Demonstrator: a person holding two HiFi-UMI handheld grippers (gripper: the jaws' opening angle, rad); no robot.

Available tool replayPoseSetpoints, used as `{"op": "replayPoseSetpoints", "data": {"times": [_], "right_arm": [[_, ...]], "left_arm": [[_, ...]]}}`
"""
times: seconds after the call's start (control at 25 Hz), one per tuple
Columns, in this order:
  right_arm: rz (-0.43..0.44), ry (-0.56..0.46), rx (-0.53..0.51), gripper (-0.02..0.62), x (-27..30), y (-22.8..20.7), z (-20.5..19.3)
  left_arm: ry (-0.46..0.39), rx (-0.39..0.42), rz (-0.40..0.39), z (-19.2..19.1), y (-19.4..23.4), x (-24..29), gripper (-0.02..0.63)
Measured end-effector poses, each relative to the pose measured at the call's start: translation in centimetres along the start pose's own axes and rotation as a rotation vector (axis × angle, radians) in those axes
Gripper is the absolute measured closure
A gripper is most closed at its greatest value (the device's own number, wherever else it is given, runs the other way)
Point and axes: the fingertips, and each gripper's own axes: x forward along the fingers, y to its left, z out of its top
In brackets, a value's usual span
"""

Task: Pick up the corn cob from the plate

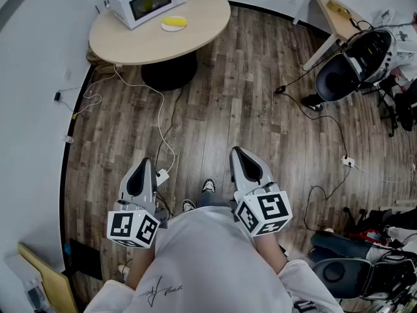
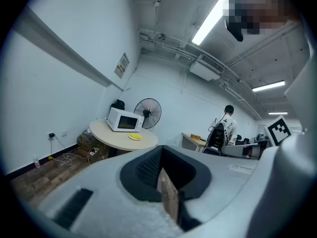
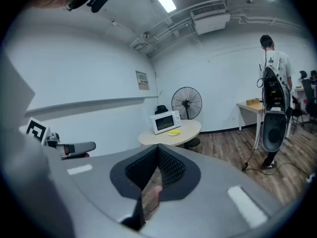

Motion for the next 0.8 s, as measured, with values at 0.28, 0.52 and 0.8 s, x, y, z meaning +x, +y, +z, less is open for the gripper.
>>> {"op": "replayPoseSetpoints", "data": {"times": [0.28, 0.52, 0.8], "right_arm": [[-0.014, 0.020, -0.015, 0.586, 1.2, -2.8, 0.5], [0.027, 0.043, -0.010, 0.598, 2.6, -4.8, 0.1], [0.104, 0.029, 0.093, 0.594, 4.2, -7.2, 0.5]], "left_arm": [[0.003, 0.023, -0.019, 0.2, -1.5, 3.3, 0.609], [-0.010, 0.050, -0.061, 0.4, -3.3, 5.6, 0.609], [-0.060, 0.068, -0.032, 0.8, -3.9, 7.7, 0.609]]}}
